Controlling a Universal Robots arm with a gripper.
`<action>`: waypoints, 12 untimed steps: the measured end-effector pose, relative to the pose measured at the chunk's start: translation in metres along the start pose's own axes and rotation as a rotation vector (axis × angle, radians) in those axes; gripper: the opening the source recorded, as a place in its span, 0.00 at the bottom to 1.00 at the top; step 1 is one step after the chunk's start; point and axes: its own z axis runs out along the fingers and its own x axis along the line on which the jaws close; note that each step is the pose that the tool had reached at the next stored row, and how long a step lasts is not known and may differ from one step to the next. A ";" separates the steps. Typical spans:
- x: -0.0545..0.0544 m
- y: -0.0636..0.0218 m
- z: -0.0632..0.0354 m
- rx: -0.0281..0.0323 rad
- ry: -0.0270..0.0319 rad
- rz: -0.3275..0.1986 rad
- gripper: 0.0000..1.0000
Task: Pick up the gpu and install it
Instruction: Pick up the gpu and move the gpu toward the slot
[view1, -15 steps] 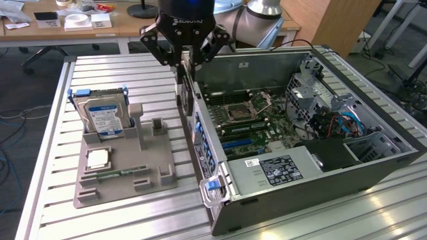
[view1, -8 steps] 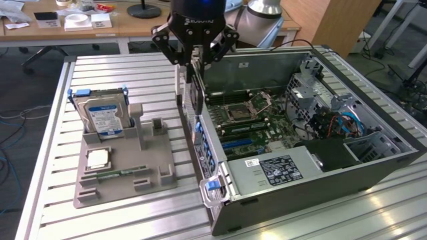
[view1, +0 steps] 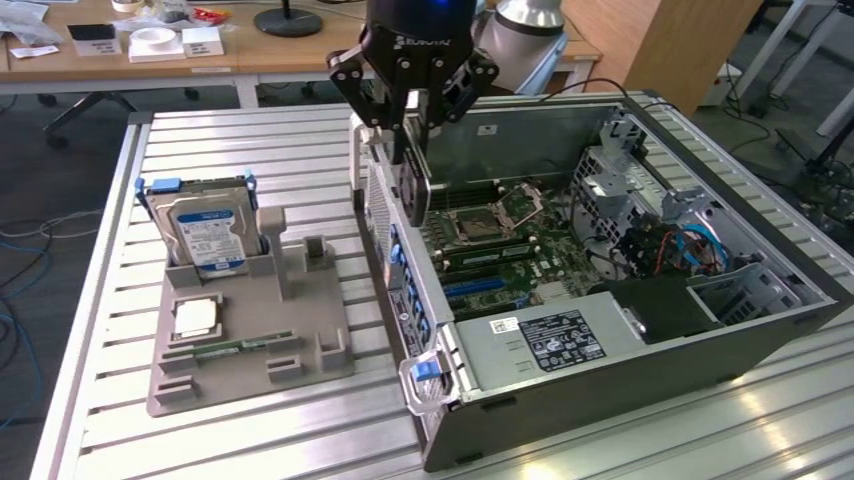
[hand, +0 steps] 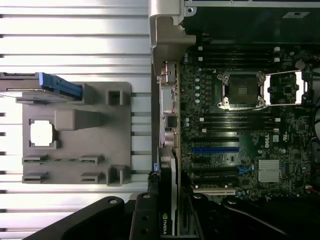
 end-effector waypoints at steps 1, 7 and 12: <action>-0.002 0.0001 0.0000 0.0001 0.0001 0.000 0.27; -0.017 0.0006 0.0001 0.0000 0.0000 0.000 0.27; -0.031 0.0011 0.0003 0.0000 0.0000 0.000 0.27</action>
